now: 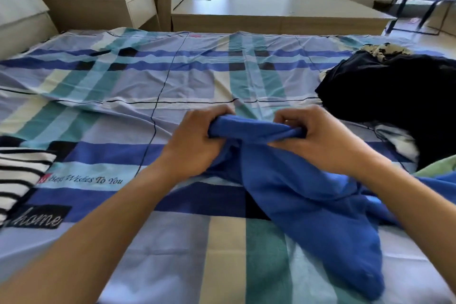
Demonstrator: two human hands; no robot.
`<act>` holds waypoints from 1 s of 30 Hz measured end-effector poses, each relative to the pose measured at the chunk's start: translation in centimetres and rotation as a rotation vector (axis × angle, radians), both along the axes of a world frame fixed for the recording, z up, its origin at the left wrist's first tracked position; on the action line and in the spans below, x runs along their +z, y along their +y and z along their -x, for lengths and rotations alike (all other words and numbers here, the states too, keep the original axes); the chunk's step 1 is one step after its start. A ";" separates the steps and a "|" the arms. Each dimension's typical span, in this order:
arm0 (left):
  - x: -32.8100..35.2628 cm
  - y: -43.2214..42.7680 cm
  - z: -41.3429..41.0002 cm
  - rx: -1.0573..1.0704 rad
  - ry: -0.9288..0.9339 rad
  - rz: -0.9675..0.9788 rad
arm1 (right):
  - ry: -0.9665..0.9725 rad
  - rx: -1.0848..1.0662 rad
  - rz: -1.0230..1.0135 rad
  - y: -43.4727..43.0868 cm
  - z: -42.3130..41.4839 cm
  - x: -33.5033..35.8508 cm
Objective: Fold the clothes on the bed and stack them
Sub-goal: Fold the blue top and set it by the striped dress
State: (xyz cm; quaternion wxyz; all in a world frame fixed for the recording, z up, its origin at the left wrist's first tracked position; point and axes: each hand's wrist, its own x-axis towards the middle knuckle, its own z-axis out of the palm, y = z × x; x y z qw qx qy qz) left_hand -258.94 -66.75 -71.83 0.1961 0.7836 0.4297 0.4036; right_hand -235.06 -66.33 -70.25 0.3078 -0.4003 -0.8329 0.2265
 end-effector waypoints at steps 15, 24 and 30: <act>1.9 0.7 5.7 0.627 0.009 -0.122 | -0.161 -0.677 -0.148 2.2 -9.4 1.2; -0.1 1.6 7.6 0.753 0.418 0.381 | 0.269 -0.227 0.290 -2.4 -1.9 -0.1; -0.5 0.2 6.7 0.557 0.537 0.833 | -0.612 0.472 0.477 -9.5 4.9 -3.7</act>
